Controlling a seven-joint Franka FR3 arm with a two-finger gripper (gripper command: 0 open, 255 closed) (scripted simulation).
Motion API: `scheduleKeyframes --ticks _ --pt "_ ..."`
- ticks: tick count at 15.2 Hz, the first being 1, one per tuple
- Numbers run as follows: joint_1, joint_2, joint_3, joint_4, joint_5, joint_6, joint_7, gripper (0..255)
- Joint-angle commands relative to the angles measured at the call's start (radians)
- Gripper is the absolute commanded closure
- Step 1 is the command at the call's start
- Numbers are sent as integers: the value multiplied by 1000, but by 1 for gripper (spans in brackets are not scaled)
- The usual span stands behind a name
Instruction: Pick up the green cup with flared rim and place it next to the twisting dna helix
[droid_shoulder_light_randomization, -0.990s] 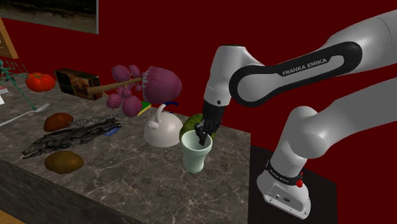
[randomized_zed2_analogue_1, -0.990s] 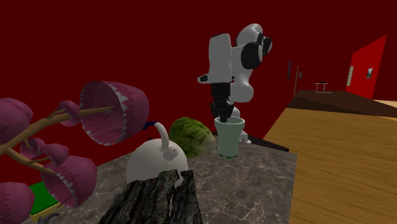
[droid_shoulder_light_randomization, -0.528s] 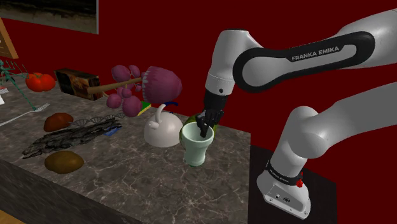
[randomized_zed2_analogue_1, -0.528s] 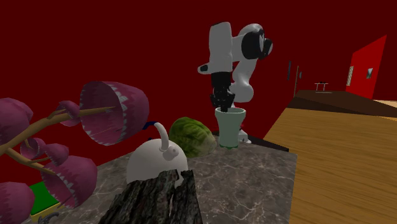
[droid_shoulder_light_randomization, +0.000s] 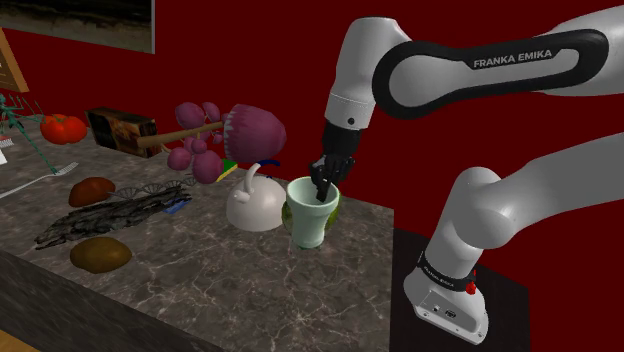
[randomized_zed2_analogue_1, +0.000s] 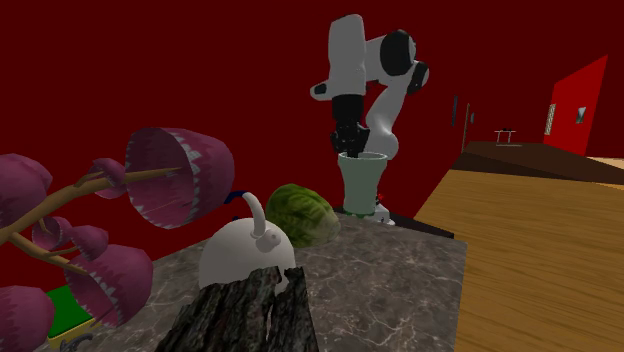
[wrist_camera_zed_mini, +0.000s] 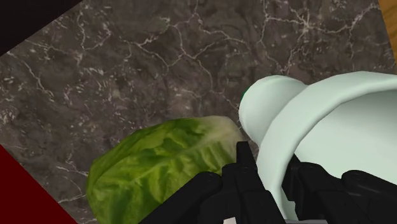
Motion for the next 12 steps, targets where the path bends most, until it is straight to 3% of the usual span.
scheduleKeyframes --ticks 1,12 --pt "-3 -9 -10 24 -8 -33 3 255" --pt "-17 -10 -44 168 -44 -177 20 255"
